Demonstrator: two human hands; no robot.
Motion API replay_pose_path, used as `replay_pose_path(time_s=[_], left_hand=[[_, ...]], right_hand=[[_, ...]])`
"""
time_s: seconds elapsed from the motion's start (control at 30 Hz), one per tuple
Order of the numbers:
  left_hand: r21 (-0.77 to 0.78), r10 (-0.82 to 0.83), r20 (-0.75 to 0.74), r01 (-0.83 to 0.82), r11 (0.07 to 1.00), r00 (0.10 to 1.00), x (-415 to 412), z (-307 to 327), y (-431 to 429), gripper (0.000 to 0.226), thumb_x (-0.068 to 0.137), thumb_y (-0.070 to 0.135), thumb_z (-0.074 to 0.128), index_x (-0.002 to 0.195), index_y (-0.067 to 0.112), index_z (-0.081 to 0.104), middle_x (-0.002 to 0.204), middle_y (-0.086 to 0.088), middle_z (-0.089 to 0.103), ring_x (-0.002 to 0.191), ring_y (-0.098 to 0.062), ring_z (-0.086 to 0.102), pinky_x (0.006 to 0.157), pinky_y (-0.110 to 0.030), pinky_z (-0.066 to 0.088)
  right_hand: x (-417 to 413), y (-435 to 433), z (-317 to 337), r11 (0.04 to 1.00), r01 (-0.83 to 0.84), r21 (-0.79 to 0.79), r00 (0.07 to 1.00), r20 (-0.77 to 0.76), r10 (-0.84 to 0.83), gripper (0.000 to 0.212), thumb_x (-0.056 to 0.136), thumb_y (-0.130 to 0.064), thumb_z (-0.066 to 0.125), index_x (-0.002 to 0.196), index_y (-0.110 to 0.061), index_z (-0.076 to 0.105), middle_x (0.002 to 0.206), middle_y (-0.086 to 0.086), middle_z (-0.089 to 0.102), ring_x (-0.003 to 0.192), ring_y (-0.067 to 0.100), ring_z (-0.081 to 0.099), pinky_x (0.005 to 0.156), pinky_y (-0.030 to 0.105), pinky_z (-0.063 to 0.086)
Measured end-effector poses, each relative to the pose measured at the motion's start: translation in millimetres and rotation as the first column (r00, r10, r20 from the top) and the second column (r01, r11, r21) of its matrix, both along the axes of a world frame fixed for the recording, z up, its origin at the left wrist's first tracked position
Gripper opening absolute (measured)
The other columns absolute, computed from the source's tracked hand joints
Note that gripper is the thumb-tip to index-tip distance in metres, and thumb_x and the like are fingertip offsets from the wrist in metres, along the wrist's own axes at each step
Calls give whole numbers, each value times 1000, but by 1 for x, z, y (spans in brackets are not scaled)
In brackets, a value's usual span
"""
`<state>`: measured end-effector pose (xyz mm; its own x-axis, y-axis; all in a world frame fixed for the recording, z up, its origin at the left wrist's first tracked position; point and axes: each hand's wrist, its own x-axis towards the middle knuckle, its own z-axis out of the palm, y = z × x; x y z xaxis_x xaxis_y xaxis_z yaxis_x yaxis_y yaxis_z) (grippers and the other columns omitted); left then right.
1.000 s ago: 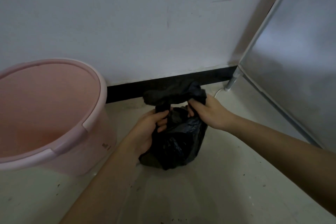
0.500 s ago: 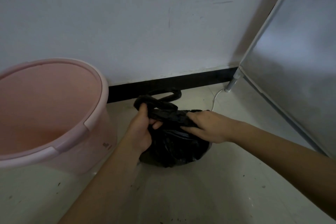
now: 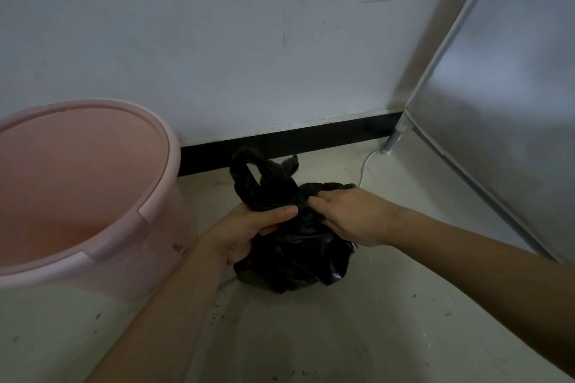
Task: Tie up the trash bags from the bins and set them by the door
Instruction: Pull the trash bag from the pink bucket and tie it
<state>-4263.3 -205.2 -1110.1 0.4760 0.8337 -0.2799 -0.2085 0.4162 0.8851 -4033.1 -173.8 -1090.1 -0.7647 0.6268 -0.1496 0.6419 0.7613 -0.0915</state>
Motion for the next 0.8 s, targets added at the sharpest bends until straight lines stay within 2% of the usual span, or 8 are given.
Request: replay_pose_path(time_s=[0.1,0.2,0.33,0.43,0.53,0.6,0.7,0.8], left_hand=[[-91,88,15,-86,992,996,1,0,1,24,96,18,58,117,9,68,50,7,56,37,-2,42,47,-13,40],[-111,84,91,-74,991,992,-3,-10,3,22,96,31,59,97,10,66,46,4,29,38,-6,24,47,-18,25],[-157,0,292,48,986,956,-5,-15,2,23,87,22,66,78,13,46,60,1,20,46,-9,21,52,-24,23],[-60,-28,260,45,997,965,-2,-12,0,36,82,11,67,69,15,34,59,0,21,46,-9,19,48,-19,23],[-5,2,88,-2,1000,996,5,-6,-2,30,84,18,71,63,14,50,50,4,34,39,-7,24,40,-17,21],[-20,25,44,-24,999,999,10,-2,-3,32,87,28,69,62,16,55,47,3,38,38,-8,25,40,-20,20],[-22,4,57,-3,1000,998,11,1,-2,44,99,38,56,60,18,50,46,0,33,40,-13,28,45,-22,29],[-42,17,83,-13,999,996,7,2,0,45,102,45,46,68,15,53,53,-3,43,45,-14,37,54,-23,41]], right_hand=[[-5,-2,-3,998,-42,-35,999,-12,42,29,104,-30,43,127,-14,51,107,7,62,91,25,62,76,37,52],[-5,2,-1,919,119,-377,980,-103,-169,21,101,-41,52,116,-27,58,105,-7,65,92,6,61,82,22,48],[6,11,19,365,260,-894,823,8,-568,54,85,-42,75,132,-32,52,123,-6,64,113,11,64,93,23,53],[10,16,20,99,120,-988,673,8,-739,66,91,-61,53,143,-21,48,129,2,67,115,15,65,105,31,48],[5,19,14,43,138,-990,449,24,-893,83,84,-82,39,135,-20,59,123,6,71,109,19,68,103,36,48],[-3,18,13,39,100,-994,329,-4,-944,71,89,-72,48,130,-15,64,108,4,76,90,14,70,83,28,52],[-10,19,20,173,85,-981,84,-165,-983,35,97,-31,62,123,-7,67,90,3,70,60,5,64,56,17,51],[-6,28,36,326,130,-936,-3,-329,-944,18,97,-25,63,109,-13,69,77,-3,62,60,4,56,62,18,50]])
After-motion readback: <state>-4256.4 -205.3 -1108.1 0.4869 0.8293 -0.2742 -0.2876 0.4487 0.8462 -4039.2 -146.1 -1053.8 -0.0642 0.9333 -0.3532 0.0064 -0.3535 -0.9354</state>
